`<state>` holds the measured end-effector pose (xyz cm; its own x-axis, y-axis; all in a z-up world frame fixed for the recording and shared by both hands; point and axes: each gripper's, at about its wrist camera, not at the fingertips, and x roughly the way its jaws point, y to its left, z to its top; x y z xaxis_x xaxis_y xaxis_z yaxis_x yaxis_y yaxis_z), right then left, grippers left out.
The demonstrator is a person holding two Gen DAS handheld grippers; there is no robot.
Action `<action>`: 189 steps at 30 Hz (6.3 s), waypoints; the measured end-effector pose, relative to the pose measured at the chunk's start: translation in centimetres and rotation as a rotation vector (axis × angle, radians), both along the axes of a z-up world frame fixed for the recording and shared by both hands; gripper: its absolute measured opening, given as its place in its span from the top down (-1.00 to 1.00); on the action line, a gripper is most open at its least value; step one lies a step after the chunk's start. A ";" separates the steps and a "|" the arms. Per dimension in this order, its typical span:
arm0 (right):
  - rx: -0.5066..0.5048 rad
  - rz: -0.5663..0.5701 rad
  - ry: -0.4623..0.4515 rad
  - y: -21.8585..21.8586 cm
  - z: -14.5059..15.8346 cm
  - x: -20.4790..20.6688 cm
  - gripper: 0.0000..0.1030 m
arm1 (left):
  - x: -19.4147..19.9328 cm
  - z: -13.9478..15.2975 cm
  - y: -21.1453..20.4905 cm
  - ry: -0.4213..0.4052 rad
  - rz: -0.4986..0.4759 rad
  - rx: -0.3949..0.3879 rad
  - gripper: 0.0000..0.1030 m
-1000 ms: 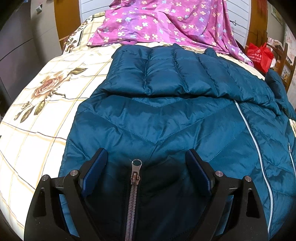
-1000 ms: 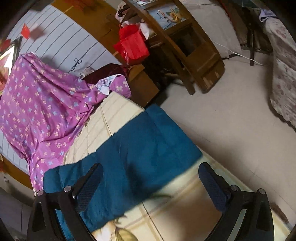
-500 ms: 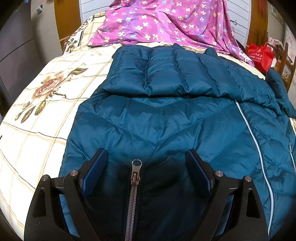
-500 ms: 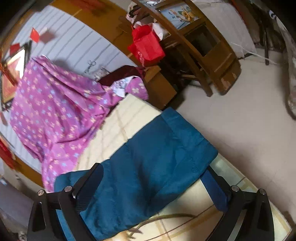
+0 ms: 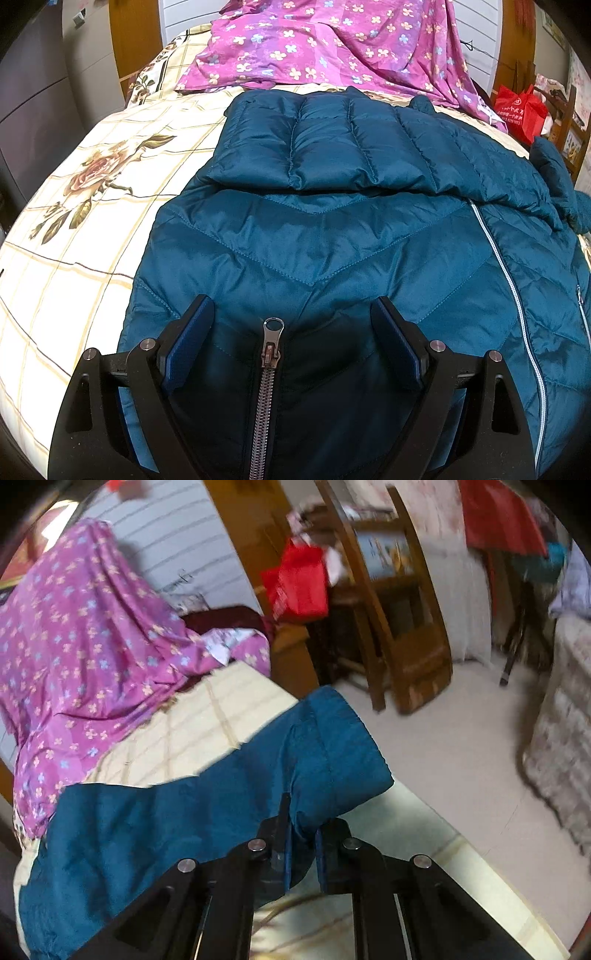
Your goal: Fold large clothes
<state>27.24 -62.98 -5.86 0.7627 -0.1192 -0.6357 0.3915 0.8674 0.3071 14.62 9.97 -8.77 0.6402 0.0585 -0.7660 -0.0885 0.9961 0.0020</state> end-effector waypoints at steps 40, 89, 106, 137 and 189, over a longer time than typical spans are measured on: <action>0.202 0.689 0.056 42.0 -4.9 -9.8 0.82 | 5.9 4.8 -9.8 0.098 -0.121 -0.407 -0.72; -0.021 0.583 0.181 40.6 -4.5 -11.1 -0.97 | 9.8 7.1 4.5 -0.087 0.090 -0.170 0.09; -0.085 0.588 0.192 41.4 -4.8 -11.0 -1.00 | 13.2 3.0 2.2 0.027 0.080 -0.078 0.09; -0.213 0.584 -0.041 38.0 4.8 -3.1 -0.96 | 17.7 5.0 -0.9 -0.028 0.119 -0.097 0.00; -0.316 0.704 0.093 44.7 0.3 -0.7 -1.00 | 18.4 0.0 0.0 -0.038 0.071 -0.012 -0.39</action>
<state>26.56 -18.30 -5.52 0.6714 0.1873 -0.7170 -0.2723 0.9622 -0.0036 32.98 10.00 -8.78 0.6633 0.0961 -0.7422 -0.1589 0.9872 -0.0142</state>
